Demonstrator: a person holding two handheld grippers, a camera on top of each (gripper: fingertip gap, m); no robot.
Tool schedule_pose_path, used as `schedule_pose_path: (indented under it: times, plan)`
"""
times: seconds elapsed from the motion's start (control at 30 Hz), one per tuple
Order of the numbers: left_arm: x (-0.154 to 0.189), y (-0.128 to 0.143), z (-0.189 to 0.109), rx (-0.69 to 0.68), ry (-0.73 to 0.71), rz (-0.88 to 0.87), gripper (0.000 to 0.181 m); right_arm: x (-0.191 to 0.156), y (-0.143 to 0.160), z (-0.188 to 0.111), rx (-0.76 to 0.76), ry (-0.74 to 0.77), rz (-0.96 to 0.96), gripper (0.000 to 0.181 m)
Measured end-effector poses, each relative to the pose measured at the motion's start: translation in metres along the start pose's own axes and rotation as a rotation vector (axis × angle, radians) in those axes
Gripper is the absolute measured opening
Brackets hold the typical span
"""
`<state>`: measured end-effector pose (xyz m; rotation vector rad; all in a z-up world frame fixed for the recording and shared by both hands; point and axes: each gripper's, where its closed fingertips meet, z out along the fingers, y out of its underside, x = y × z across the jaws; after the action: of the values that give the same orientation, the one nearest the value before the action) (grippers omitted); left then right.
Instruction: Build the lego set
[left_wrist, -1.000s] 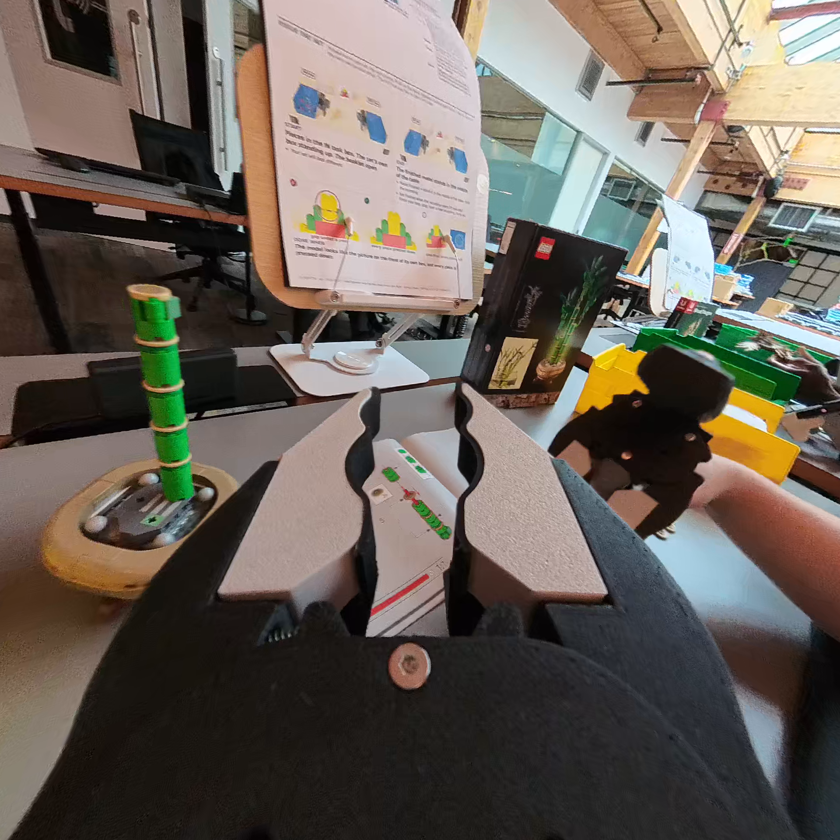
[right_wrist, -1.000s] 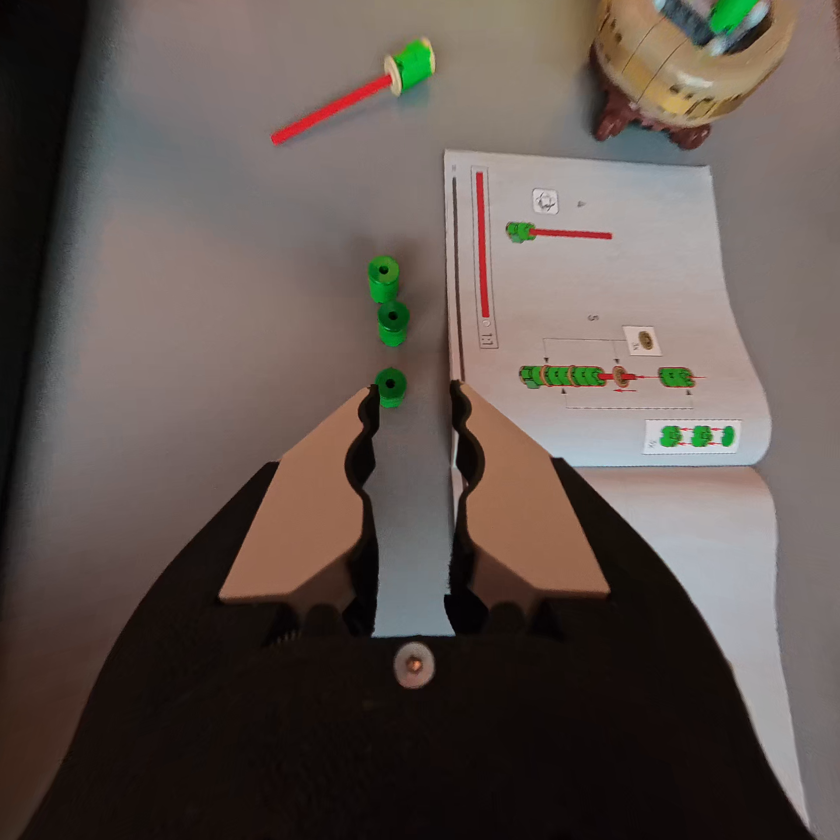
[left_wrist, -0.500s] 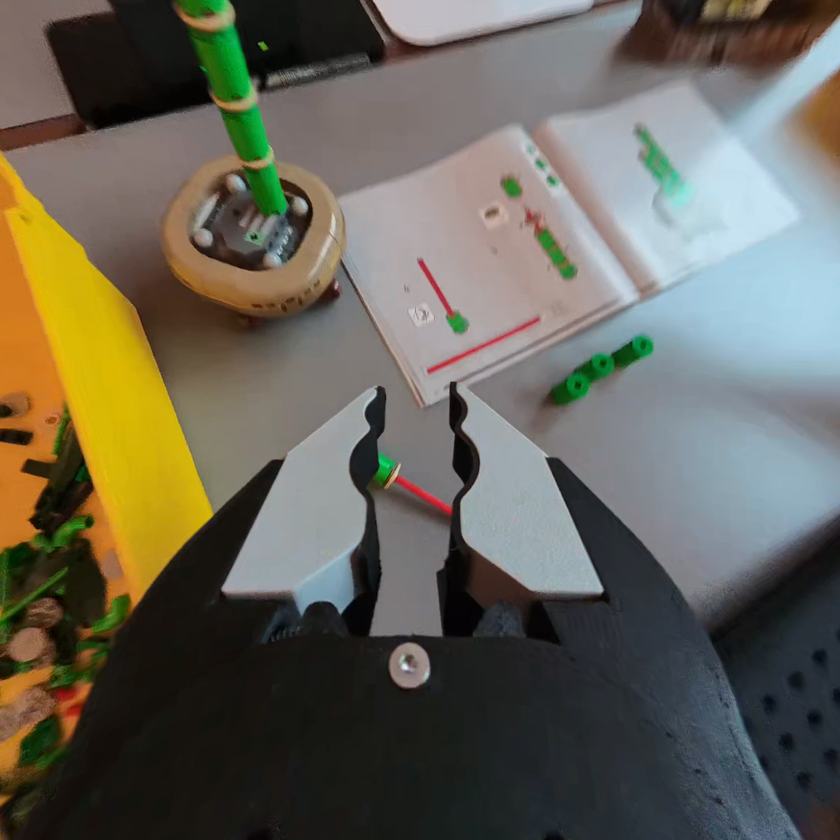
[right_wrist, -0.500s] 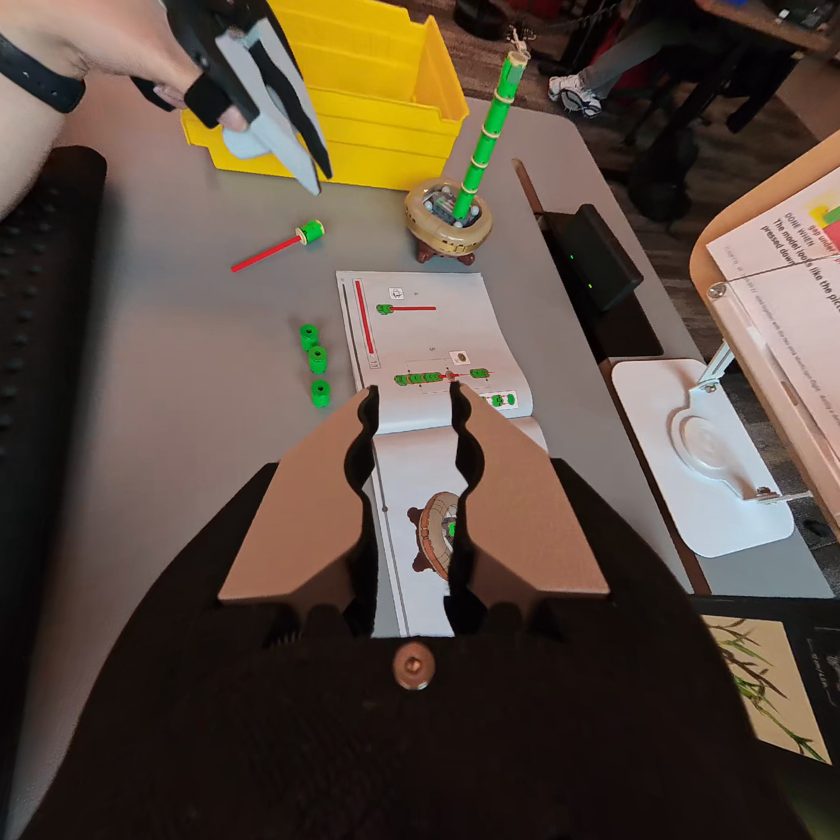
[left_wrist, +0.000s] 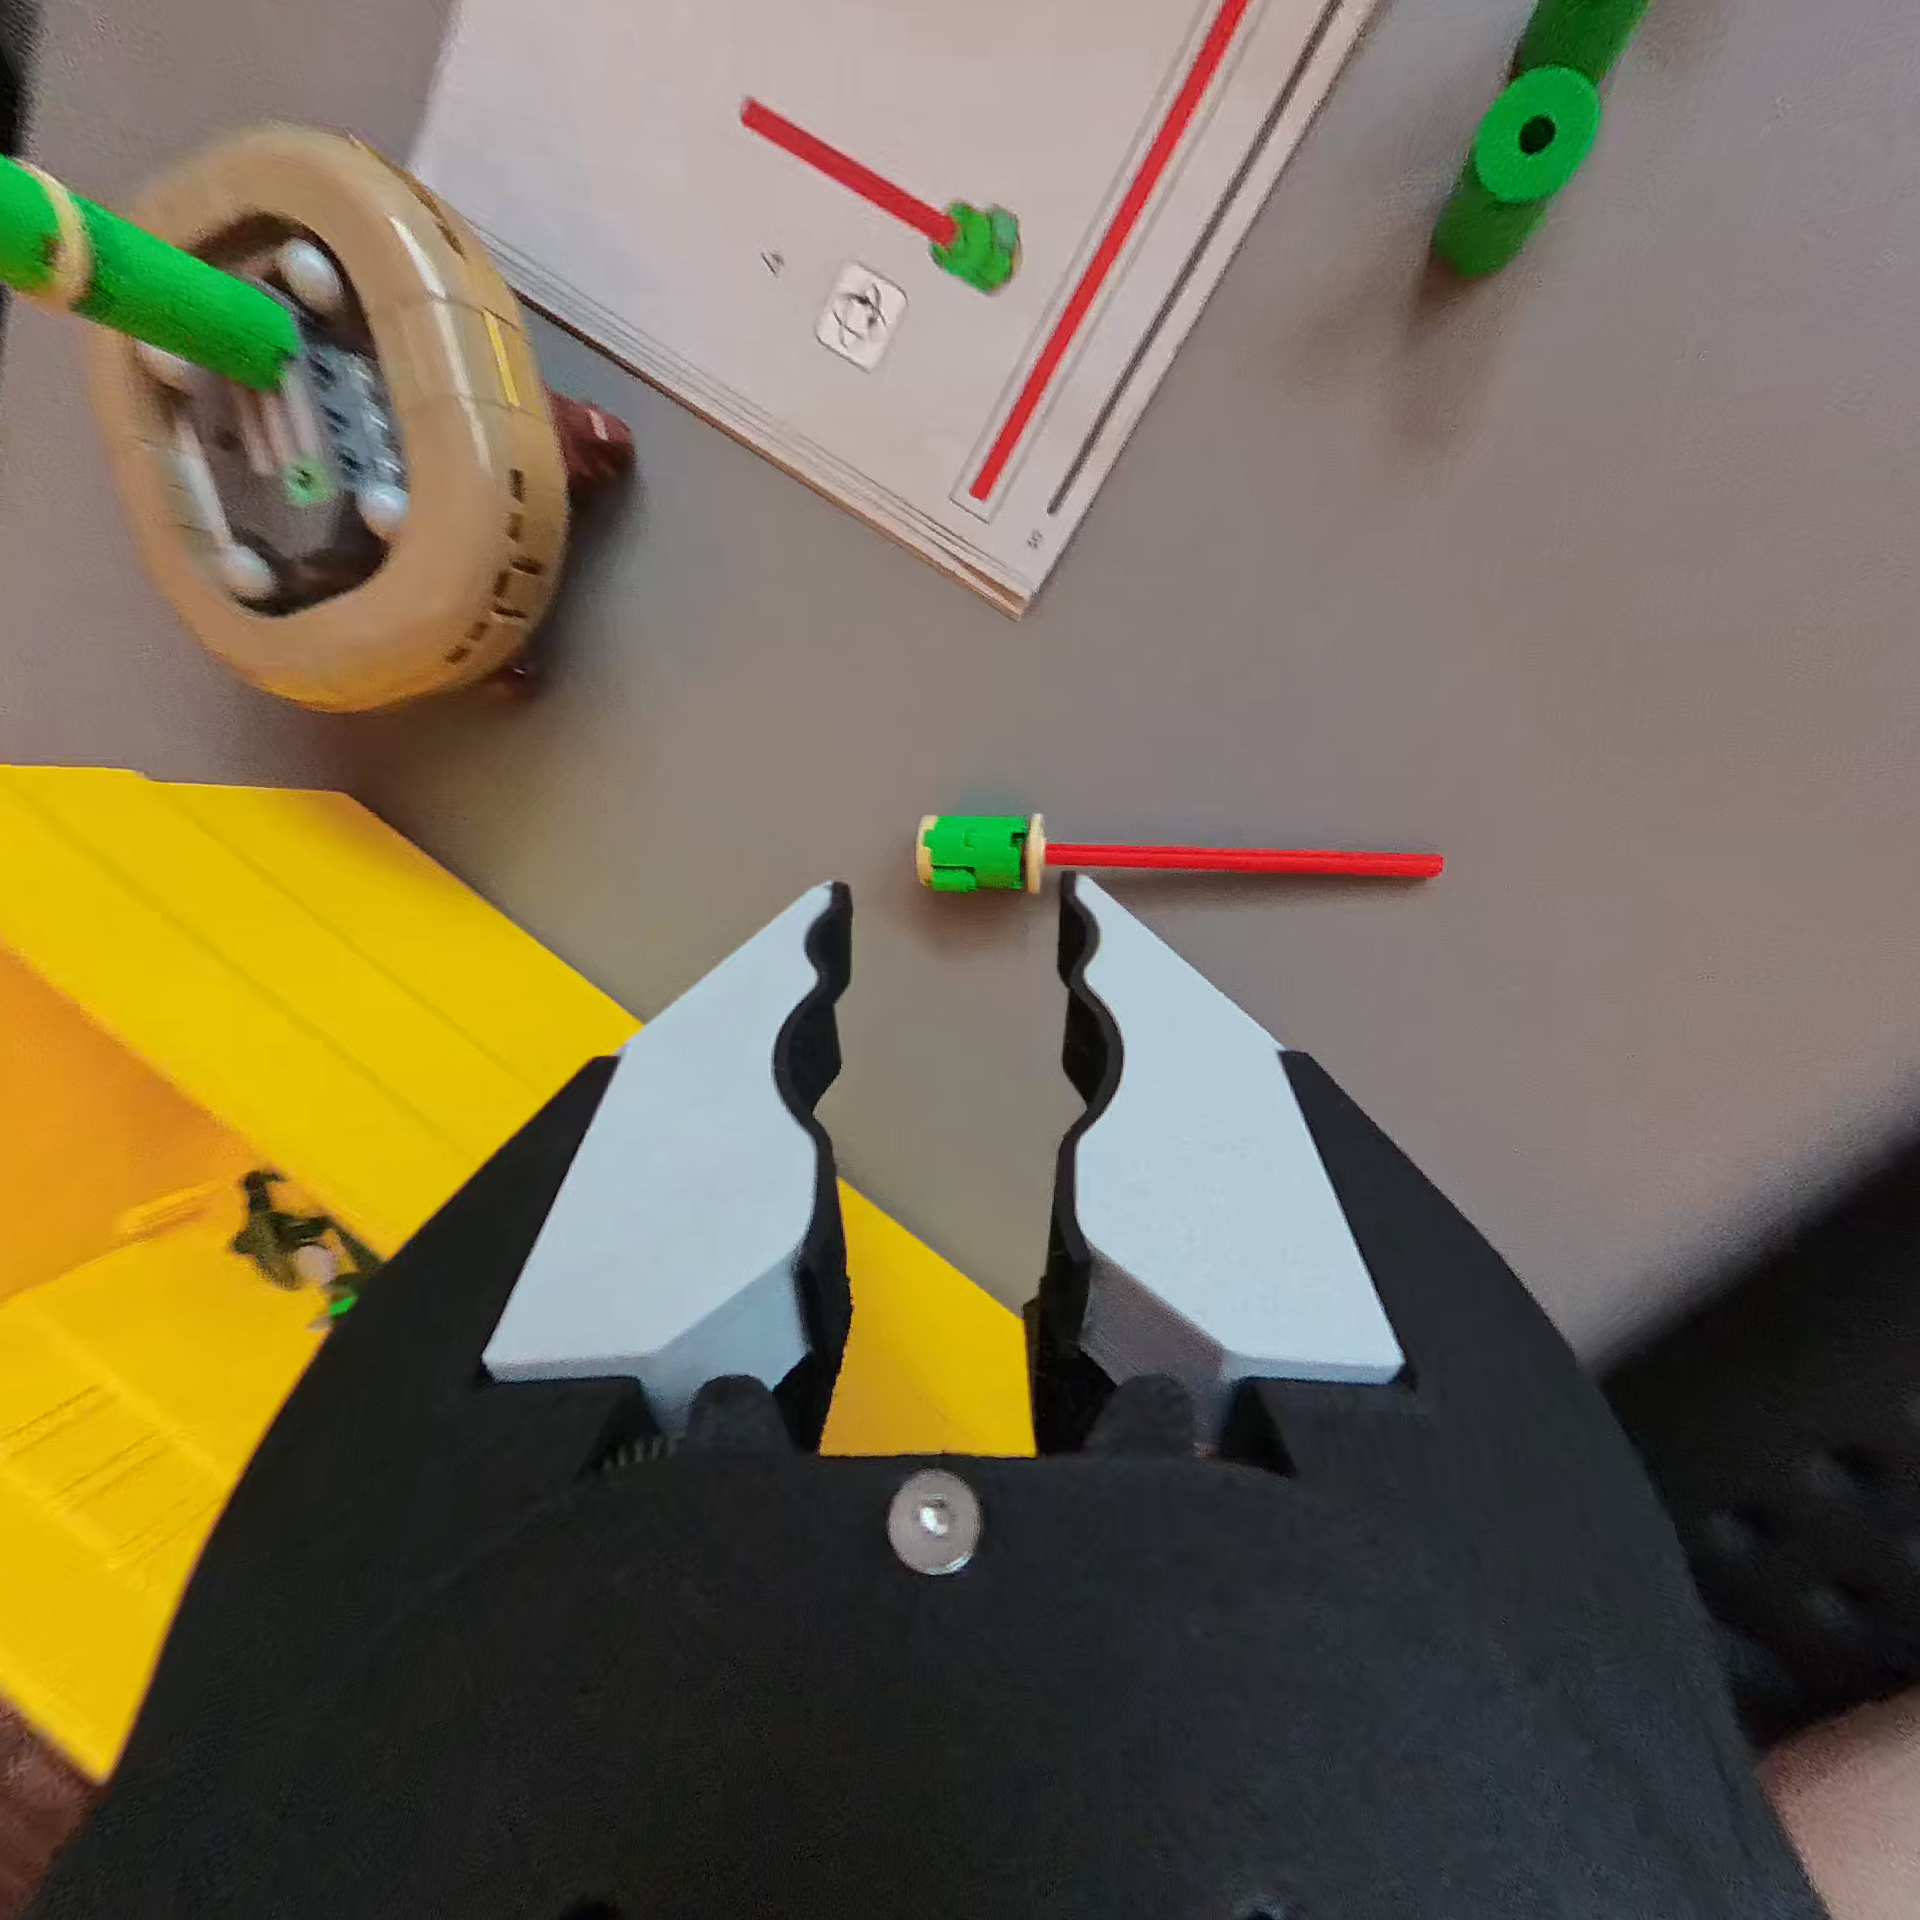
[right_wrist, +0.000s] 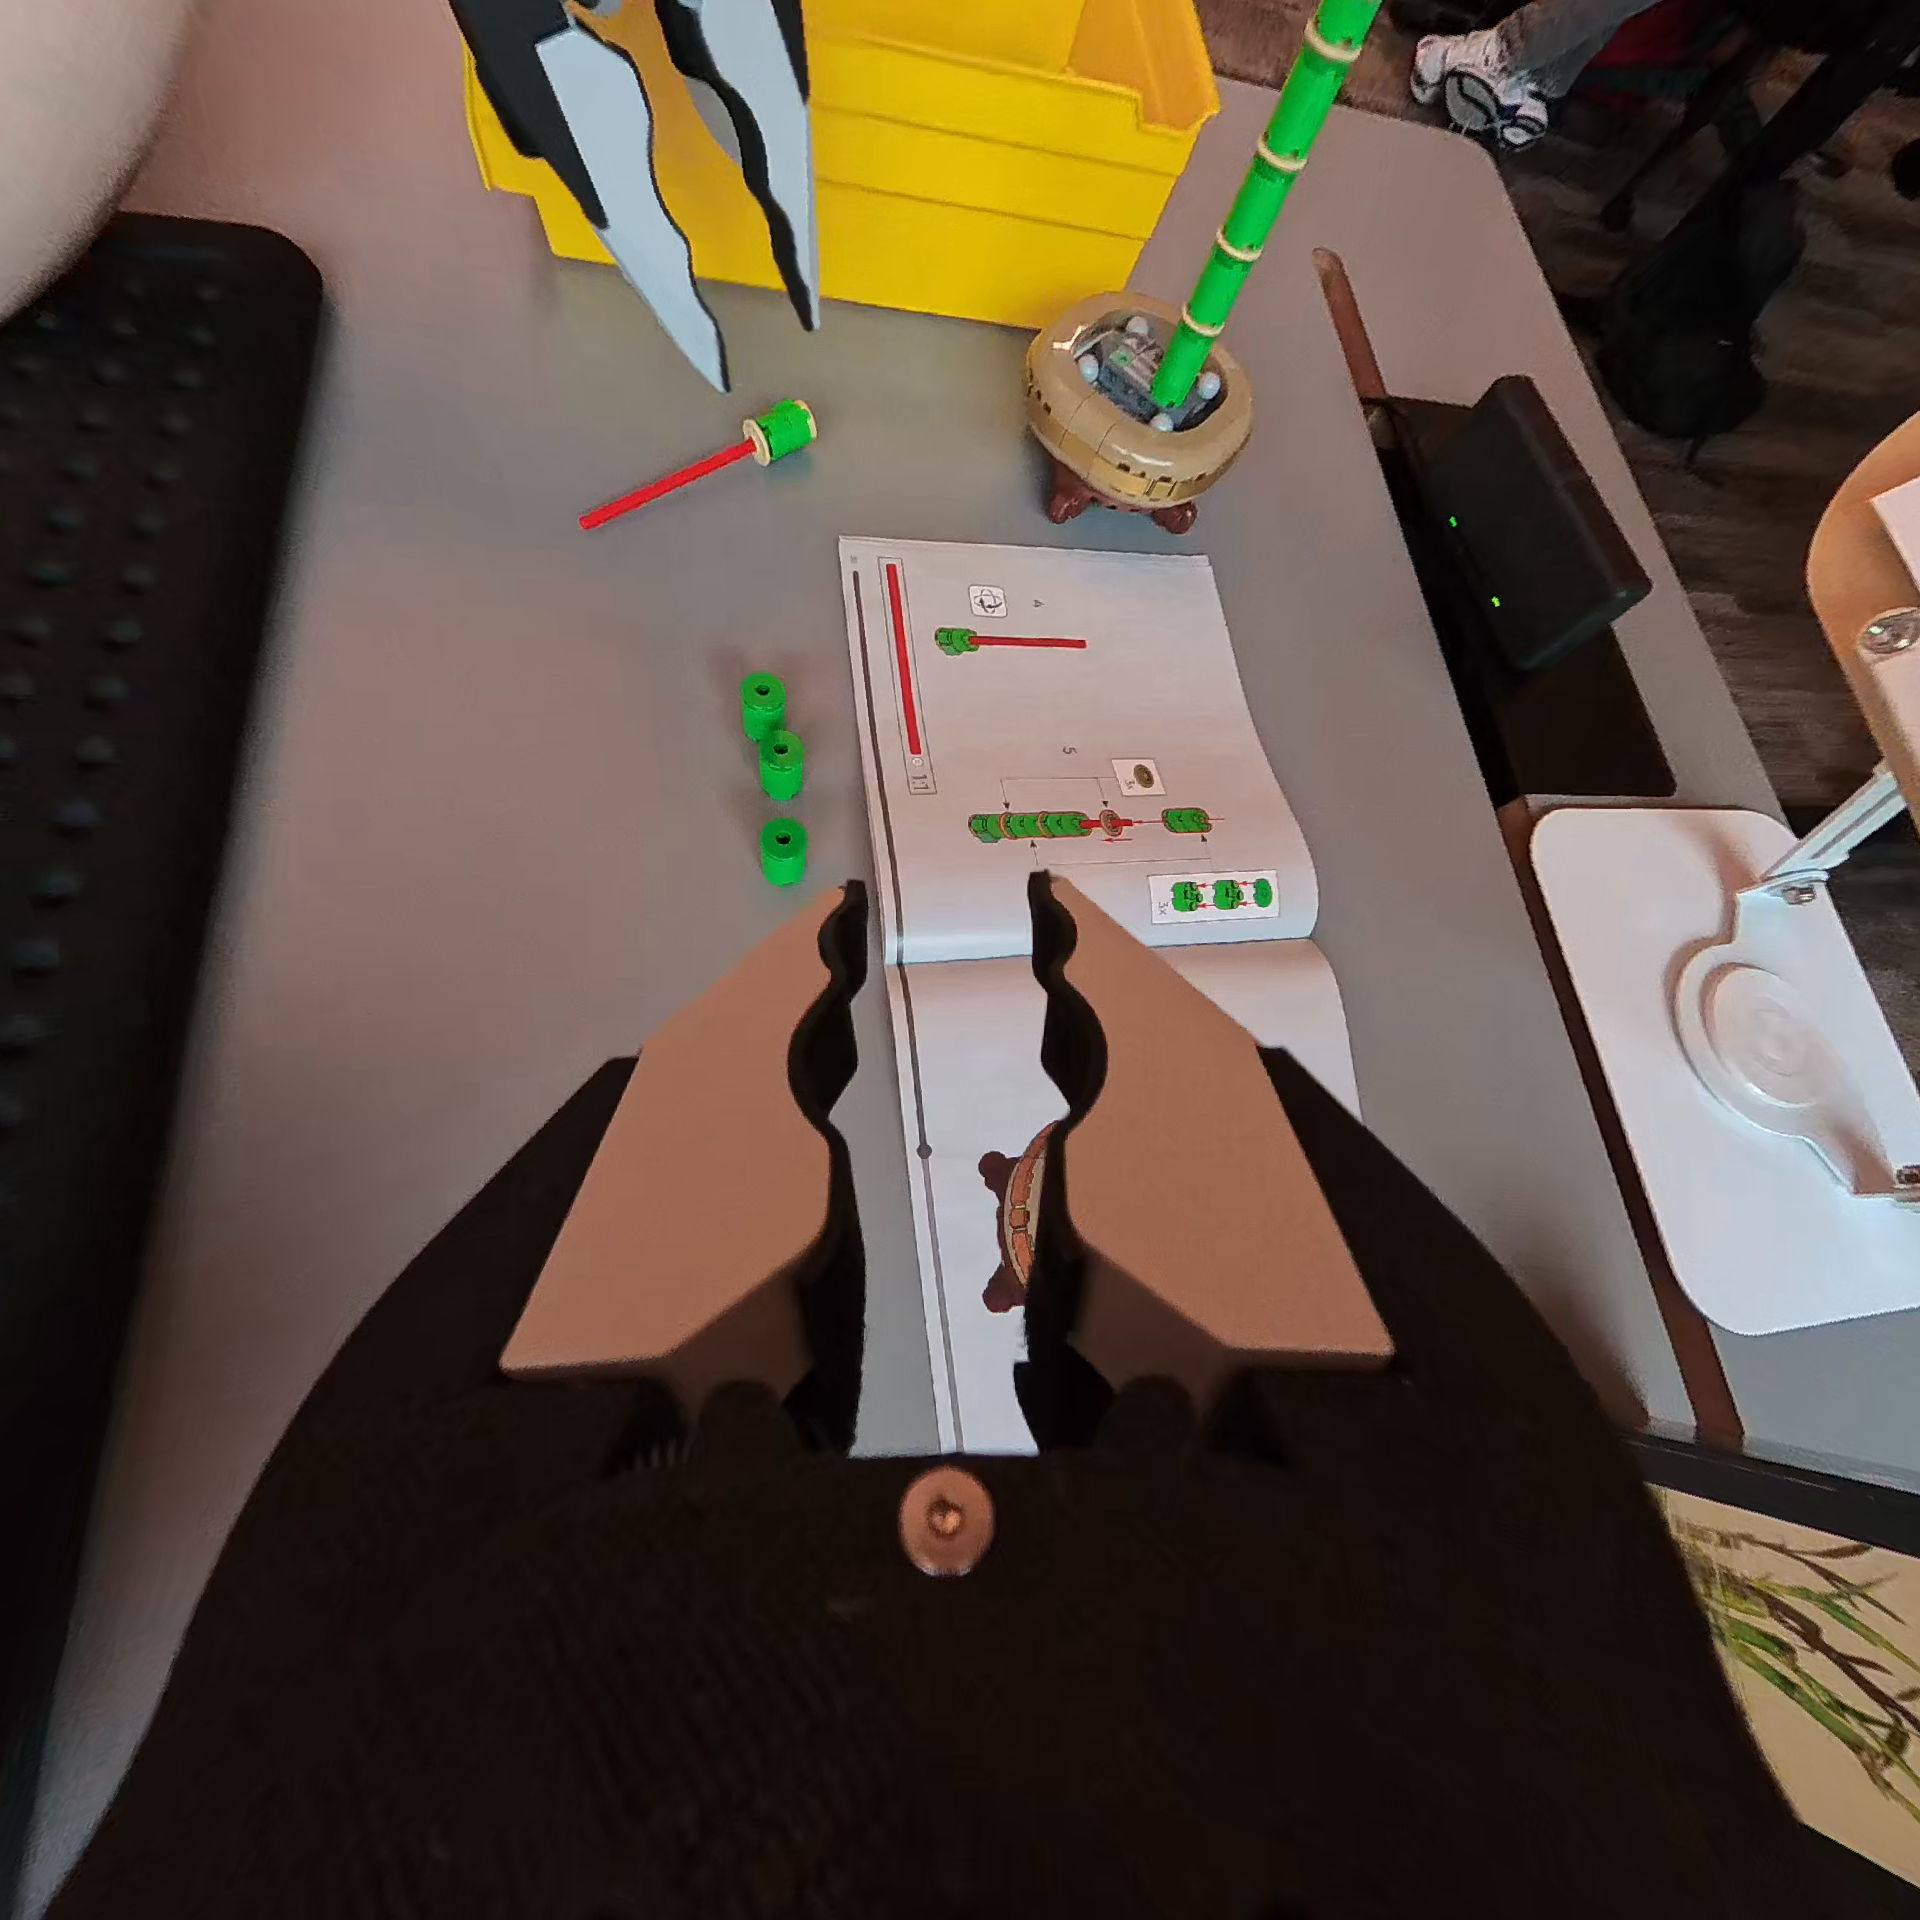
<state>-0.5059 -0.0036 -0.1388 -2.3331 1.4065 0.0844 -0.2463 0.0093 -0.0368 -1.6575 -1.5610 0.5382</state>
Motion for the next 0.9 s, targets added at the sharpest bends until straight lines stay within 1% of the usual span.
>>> schedule_pose_path:
  times: [0.1, 0.23, 0.4, 0.5, 0.57, 0.63, 0.77, 0.9]
  plan:
    - [0.000, 0.005, 0.002, -0.010, 0.006, 0.004, 0.041, 0.001, 0.005, 0.003, -0.015, -0.007, 0.008, 0.031]
    - [0.006, 0.000, 0.002, -0.009, 0.026, 0.040, 0.038, 0.002, 0.007, 0.004, -0.015, -0.010, 0.017, 0.031]
    - [0.009, 0.003, 0.016, -0.110, 0.037, 0.102, 0.041, 0.002, 0.011, 0.005, -0.026, -0.015, 0.027, 0.031]
    - [0.012, 0.002, 0.022, -0.136, 0.064, 0.106, 0.042, 0.002, 0.013, 0.005, -0.036, -0.017, 0.025, 0.031]
    - [0.013, -0.003, 0.024, -0.123, 0.077, 0.106, 0.041, 0.002, 0.014, 0.005, -0.037, -0.020, 0.028, 0.031]
    - [0.012, -0.001, 0.025, -0.146, 0.081, 0.117, 0.041, 0.002, 0.015, 0.005, -0.040, -0.020, 0.028, 0.031]
    - [0.008, 0.001, 0.019, -0.148, 0.070, 0.109, 0.039, 0.002, 0.017, 0.005, -0.051, -0.021, 0.024, 0.031]
    - [0.007, 0.002, 0.012, -0.131, 0.099, 0.109, 0.038, 0.001, 0.017, 0.007, -0.053, -0.027, 0.026, 0.031]
